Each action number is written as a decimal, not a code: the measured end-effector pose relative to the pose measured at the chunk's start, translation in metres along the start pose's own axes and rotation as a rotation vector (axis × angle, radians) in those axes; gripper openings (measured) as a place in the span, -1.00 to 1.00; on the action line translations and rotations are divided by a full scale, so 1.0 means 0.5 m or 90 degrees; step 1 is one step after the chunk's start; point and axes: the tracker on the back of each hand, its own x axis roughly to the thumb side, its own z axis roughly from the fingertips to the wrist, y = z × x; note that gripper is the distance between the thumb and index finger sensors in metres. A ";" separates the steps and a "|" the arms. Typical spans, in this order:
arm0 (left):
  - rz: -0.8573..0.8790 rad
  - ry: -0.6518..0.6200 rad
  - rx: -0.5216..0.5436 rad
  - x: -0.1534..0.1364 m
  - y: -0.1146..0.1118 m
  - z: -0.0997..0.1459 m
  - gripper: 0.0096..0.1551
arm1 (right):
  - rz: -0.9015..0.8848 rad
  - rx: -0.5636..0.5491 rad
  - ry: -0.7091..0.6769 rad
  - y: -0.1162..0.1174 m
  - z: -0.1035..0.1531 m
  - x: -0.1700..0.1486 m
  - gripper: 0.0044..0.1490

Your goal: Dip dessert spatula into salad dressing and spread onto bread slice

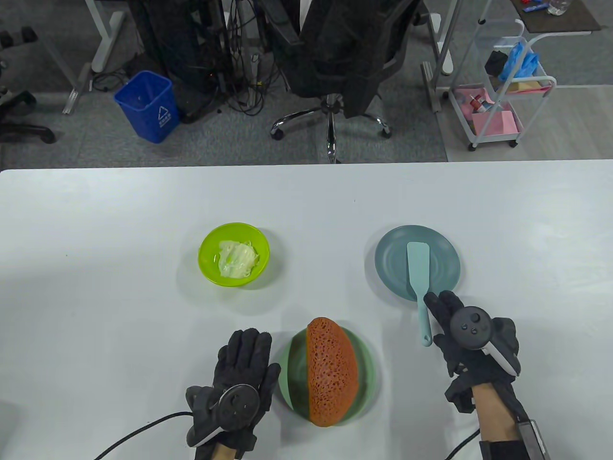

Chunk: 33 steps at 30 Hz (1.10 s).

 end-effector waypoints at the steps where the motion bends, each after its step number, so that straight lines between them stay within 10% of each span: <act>1: 0.003 0.000 0.000 -0.001 0.000 0.000 -0.20 | 0.000 0.001 -0.005 0.004 -0.005 0.002 0.19; 17: 0.033 0.014 -0.003 -0.016 0.002 -0.002 -0.20 | -0.045 -0.002 -0.043 0.007 -0.057 0.029 -0.48; 33: 0.028 0.008 0.007 -0.019 0.002 -0.001 -0.20 | -0.372 -0.218 -0.233 -0.084 0.003 0.011 -0.57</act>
